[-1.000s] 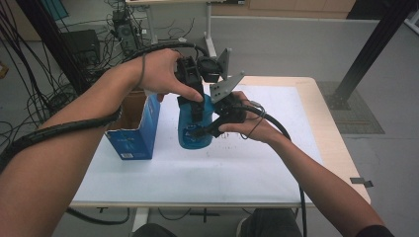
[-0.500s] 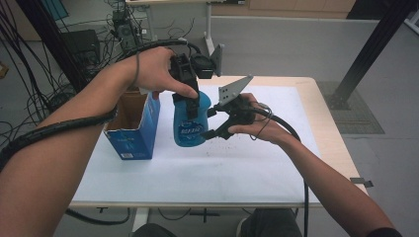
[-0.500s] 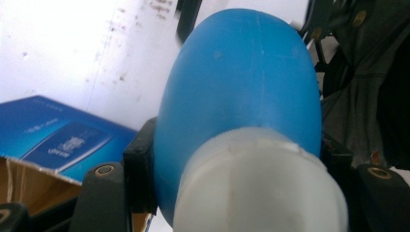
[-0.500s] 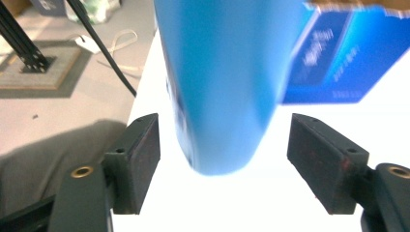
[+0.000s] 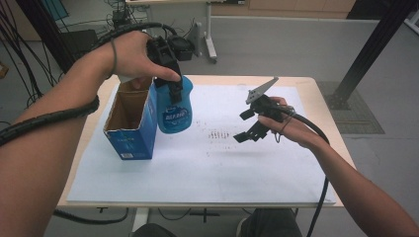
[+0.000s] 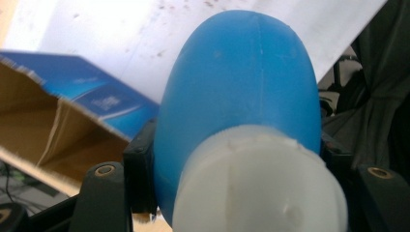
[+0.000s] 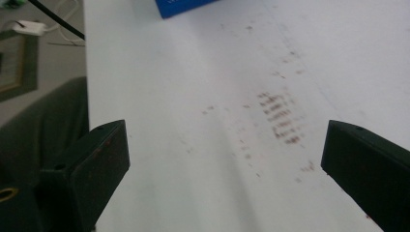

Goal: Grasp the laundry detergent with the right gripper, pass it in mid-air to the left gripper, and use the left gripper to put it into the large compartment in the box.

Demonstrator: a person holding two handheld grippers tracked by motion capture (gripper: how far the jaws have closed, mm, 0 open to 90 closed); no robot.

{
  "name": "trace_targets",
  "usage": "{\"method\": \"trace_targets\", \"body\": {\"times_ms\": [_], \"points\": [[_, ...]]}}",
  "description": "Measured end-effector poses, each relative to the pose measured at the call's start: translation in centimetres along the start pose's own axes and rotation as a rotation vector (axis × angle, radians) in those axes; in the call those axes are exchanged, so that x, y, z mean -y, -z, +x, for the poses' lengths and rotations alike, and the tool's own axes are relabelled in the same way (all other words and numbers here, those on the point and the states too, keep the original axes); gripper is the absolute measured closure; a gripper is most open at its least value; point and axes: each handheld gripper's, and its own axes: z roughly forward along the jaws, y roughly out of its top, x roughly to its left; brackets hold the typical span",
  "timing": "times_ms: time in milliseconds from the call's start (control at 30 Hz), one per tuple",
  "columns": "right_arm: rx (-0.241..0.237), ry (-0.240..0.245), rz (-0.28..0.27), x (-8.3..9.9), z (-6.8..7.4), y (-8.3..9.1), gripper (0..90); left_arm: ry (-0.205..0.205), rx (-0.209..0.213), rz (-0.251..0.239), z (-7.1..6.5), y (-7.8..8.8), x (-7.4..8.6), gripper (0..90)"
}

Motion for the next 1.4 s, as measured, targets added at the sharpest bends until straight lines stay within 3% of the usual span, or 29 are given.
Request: {"method": "trace_targets", "body": {"times_ms": [67,100,200,233,267,300,333,500,567,600,700,767,800,833,867,933,967,1000,1033,1067,1100,1167,1200,1400], "points": [[0.019,-0.024,0.026,0.5,-0.4,0.9,3.1,0.066,0.001,0.000,0.9,0.7,0.4,36.9],[0.027,-0.033,0.046,0.7,-0.5,1.3,3.1,0.066,0.001,0.000,0.9,0.7,0.4,36.9],[0.064,-0.048,0.081,1.2,-0.9,2.4,3.2,0.161,-0.028,-0.005,2.1,2.4,1.2,36.9],[0.073,-0.056,0.086,1.4,-1.0,2.7,3.4,0.161,-0.028,-0.005,2.1,2.4,1.2,36.9],[0.085,-0.069,0.084,1.6,-1.1,3.0,3.4,0.235,-0.036,-0.021,2.6,3.3,1.7,36.9],[0.085,-0.069,0.084,1.6,-1.1,3.0,3.4,0.235,-0.036,-0.021,2.6,3.3,1.7,36.9],[0.102,-0.100,0.073,1.9,-1.4,3.5,3.4,0.322,-0.034,-0.037,3.4,4.2,2.2,36.9],[0.147,-0.142,0.077,2.4,-1.8,4.7,3.4,0.473,-0.038,-0.061,4.9,6.7,3.5,36.9],[0.154,-0.145,0.080,2.4,-1.9,5.0,3.4,0.492,-0.043,-0.058,5.2,7.1,3.7,36.8],[0.171,-0.147,0.080,2.4,-1.9,5.4,3.4,0.539,-0.054,-0.051,5.7,7.9,4.2,36.8],[0.195,-0.139,0.089,2.4,-1.8,5.8,3.4,0.628,-0.088,-0.066,6.6,9.3,5.0,36.8],[0.195,-0.140,0.095,2.3,-1.6,5.9,3.6,0.693,-0.093,-0.077,7.2,10.1,5.7,36.8],[0.195,-0.140,0.095,2.3,-1.6,5.9,3.6,0.693,-0.093,-0.077,7.2,10.1,5.7,36.8],[0.194,-0.143,0.099,2.3,-1.5,6.0,3.8,0.727,-0.092,-0.082,7.4,10.5,6.1,36.8],[0.196,-0.151,0.098,2.1,-1.4,6.1,3.8,0.787,-0.091,-0.088,7.9,11.1,6.8,36.8],[0.196,-0.156,0.095,2.0,-1.3,6.2,3.8,0.839,-0.092,-0.105,8.4,11.7,7.4,36.9],[0.196,-0.156,0.095,2.0,-1.3,6.2,3.8,0.839,-0.092,-0.105,8.4,11.7,7.4,36.9],[0.199,-0.156,0.095,1.9,-1.2,6.2,3.8,0.881,-0.087,-0.118,8.7,12.0,7.9,36.8],[0.200,-0.154,0.095,1.9,-1.1,6.3,3.8,0.881,-0.087,-0.118,8.7,12.0,7.9,36.9],[0.200,-0.154,0.095,1.9,-1.1,6.3,3.8,0.903,-0.080,-0.123,9.0,12.1,8.1,36.9],[0.203,-0.153,0.091,1.8,-1.0,6.3,3.8,0.951,-0.069,-0.137,9.4,12.3,8.6,36.9],[0.202,-0.154,0.089,1.8,-1.0,6.4,3.8,0.974,-0.064,-0.143,9.6,12.3,8.8,36.9],[0.201,-0.151,0.088,1.7,-0.9,6.4,3.8,1.016,-0.058,-0.160,10.0,12.4,9.3,36.9],[0.203,-0.146,0.100,2.0,-0.9,6.6,3.8,1.086,-0.049,-0.170,10.9,11.8,10.2,36.9]]}}
